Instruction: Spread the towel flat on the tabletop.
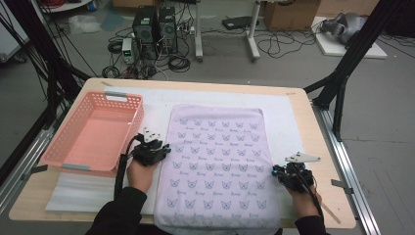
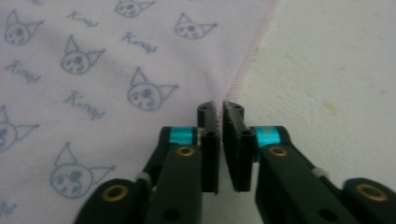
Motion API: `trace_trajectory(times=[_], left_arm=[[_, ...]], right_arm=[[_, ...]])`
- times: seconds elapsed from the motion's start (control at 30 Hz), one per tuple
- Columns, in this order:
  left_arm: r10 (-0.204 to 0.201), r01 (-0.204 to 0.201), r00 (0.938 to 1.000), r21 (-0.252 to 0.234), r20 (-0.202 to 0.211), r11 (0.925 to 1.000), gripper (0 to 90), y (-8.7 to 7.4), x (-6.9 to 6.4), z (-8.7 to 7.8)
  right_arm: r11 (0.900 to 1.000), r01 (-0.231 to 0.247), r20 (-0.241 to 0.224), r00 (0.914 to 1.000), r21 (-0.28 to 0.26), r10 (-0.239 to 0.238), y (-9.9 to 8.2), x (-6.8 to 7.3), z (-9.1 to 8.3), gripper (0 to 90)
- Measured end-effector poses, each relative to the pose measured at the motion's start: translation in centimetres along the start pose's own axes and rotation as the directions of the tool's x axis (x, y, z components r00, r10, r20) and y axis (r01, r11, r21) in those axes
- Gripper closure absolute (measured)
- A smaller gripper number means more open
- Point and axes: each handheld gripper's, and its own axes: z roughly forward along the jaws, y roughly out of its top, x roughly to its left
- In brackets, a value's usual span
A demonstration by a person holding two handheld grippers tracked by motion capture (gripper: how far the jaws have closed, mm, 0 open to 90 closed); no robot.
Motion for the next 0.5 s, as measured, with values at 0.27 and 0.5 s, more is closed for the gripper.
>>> trace_trajectory(times=[0.27, 0.5], left_arm=[[-0.057, 0.1, 0.9761, -0.2, 0.21, 0.9746, 28.9, 1.0, 0.1, -2.1], [0.042, 0.05, 0.9264, -0.233, 0.374, 0.9713, 21.1, 0.9, -0.4, -3.1]], right_arm=[[0.9851, 0.015, 0.017, 0.9998, -0.171, -0.012, 0.2, -0.6, -1.3, 39.3], [0.9618, -0.025, 0.017, 0.9994, -0.273, 0.031, 0.2, -1.3, -2.5, 25.9]])
